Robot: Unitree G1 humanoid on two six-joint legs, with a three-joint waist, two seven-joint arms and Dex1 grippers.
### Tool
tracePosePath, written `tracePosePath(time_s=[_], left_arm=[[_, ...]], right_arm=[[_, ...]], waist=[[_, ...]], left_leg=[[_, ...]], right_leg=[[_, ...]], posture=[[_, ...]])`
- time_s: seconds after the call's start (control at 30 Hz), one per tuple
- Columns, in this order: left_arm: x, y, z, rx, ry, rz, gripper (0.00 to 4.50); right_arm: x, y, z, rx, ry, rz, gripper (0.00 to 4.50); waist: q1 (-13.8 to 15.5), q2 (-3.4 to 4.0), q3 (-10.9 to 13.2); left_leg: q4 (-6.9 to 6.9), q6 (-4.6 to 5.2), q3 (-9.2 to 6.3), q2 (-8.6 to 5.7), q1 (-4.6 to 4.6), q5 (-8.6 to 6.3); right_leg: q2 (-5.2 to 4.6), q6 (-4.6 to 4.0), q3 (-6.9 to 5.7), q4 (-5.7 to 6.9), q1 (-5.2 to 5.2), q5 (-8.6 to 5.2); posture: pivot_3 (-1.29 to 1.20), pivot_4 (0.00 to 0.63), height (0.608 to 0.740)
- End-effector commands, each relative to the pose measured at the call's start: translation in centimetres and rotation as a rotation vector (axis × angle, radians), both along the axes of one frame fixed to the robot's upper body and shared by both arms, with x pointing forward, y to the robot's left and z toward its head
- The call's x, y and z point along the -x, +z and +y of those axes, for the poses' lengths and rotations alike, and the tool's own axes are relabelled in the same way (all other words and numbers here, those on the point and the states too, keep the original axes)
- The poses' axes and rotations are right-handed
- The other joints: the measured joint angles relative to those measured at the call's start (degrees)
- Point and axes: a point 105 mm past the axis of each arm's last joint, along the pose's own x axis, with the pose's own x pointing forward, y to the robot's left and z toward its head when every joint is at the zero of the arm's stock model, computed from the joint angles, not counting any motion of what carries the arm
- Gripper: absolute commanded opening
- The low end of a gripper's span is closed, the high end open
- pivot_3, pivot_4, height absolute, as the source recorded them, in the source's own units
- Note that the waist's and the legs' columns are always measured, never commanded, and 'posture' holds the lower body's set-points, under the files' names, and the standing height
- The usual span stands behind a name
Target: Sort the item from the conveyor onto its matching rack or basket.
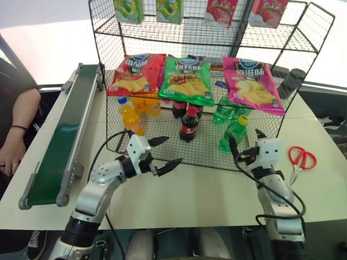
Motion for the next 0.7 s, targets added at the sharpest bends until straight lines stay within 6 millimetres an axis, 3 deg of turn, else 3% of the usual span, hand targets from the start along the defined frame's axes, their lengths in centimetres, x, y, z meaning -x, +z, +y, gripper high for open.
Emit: tracePosePath(time_s=[0.03,0.2,0.4,0.7], left_arm=[[-0.5,0.4,1.1,-0.029,0.038,-0.032,4.50],[-1.0,-0.8,3.6,-0.082,0.098,-0.006,4.50],[-0.9,-1.9,6.6,-0.134,0.155,0.020,4.50],[-0.7,-2.1,8.2,-0.159,0.169,0.017,4.50]], right_arm=[[1.7,2.0,1.8,0.053,0.131,-0.039,4.48],[4.3,2.0,1.1,0.033,0.214,0.027,4.48],[7.2,1.0,-1.5,0.032,0.240,0.147,4.48],[7.6,0.6,-2.9,0.045,0.234,0.187,4.48]], waist=[[0.06,0.01,0.00],[0.29,-0.01,0.01],[0.33,-0.03,0.02],[0.30,-0.02,0.02]], left_leg=[[-0.01,0.00,0.00,0.00,0.04,0.00],[-0.10,0.01,0.03,0.00,0.34,-0.01],[-0.12,0.02,0.05,0.01,0.41,-0.01],[-0.13,0.02,0.06,0.02,0.45,-0.01]], right_leg=[[0.01,0.00,0.00,0.00,0.03,0.00],[0.01,-0.02,0.02,-0.04,0.27,-0.03],[-0.03,-0.04,0.02,-0.07,0.33,-0.05],[-0.04,-0.09,0.03,-0.04,0.32,-0.07]], posture=[[0.00,0.150,0.740],[0.00,0.150,0.740],[0.00,0.150,0.740],[0.00,0.150,0.740]])
